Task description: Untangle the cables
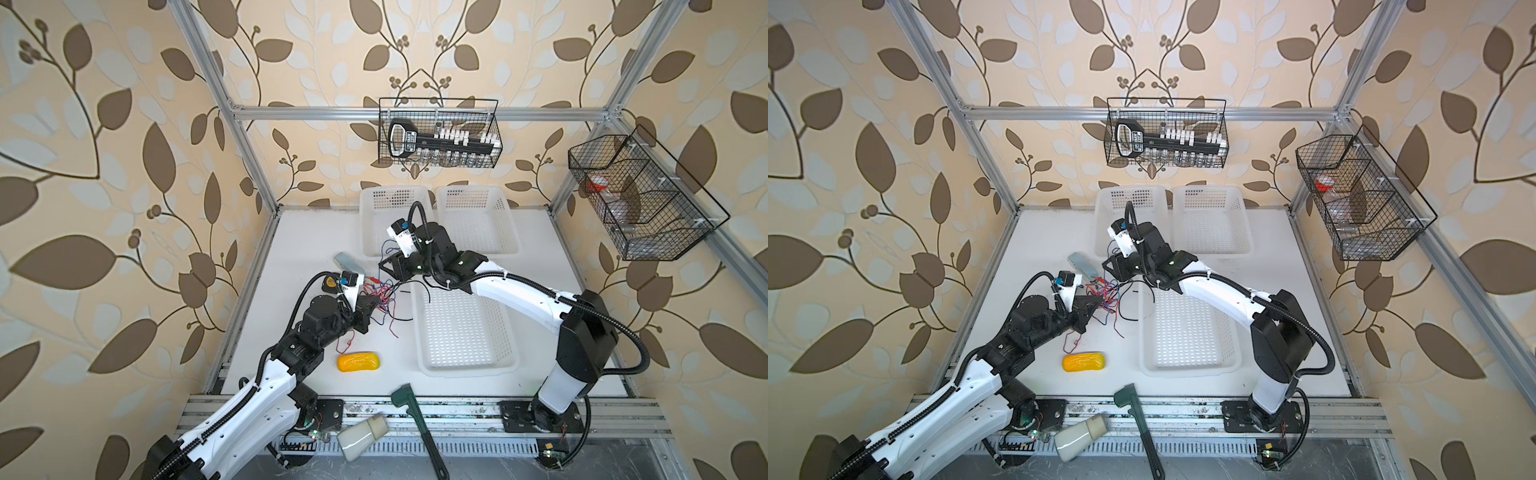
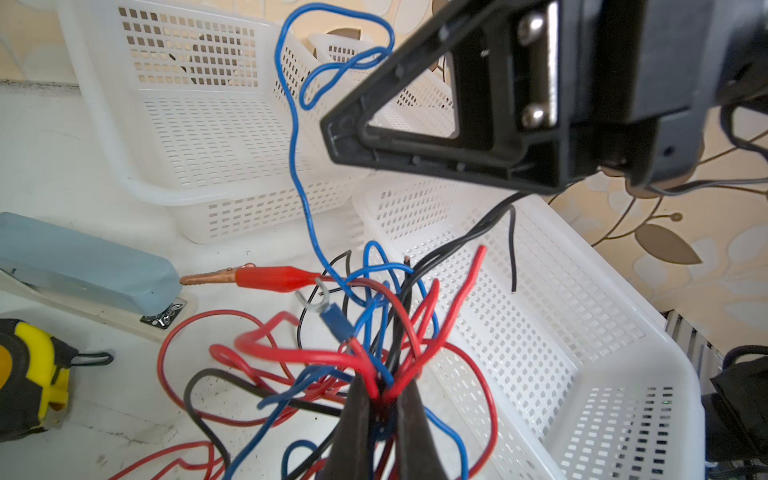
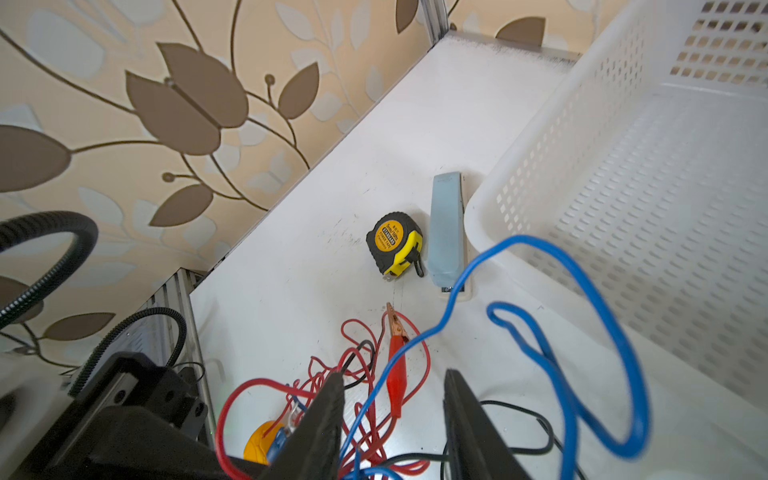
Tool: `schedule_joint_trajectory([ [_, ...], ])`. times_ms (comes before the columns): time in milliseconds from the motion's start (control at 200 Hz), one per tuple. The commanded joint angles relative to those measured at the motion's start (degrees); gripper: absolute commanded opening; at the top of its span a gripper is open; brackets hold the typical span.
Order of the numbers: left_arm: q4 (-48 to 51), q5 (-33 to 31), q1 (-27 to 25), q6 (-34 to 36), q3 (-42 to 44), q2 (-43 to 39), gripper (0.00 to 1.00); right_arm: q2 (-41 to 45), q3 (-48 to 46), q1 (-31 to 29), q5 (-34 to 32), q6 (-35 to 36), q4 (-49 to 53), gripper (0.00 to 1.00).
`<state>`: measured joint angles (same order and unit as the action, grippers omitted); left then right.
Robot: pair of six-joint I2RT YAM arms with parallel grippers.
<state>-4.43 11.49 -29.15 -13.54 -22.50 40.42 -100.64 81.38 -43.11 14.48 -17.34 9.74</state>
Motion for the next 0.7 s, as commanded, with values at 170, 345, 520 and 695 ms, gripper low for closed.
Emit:
schedule_joint_trajectory([
  [170,-4.88,0.73,0.23,0.96,-0.16,-1.31,0.00,-5.87,5.57,-1.18,3.49,-1.20,3.77,0.43],
  [345,-5.15,0.60,0.24,0.76,0.01,-0.55,0.00,-6.31,5.30,-1.44,5.94,-1.95,1.18,0.17],
  [520,-4.52,-1.59,0.24,-1.09,0.75,0.10,0.00,-3.28,2.55,-0.64,2.94,-2.44,-1.42,0.00],
  [695,-1.77,-7.52,0.26,-5.43,2.42,-0.97,0.00,2.77,-3.99,3.63,0.10,-5.24,-6.66,0.00],
])
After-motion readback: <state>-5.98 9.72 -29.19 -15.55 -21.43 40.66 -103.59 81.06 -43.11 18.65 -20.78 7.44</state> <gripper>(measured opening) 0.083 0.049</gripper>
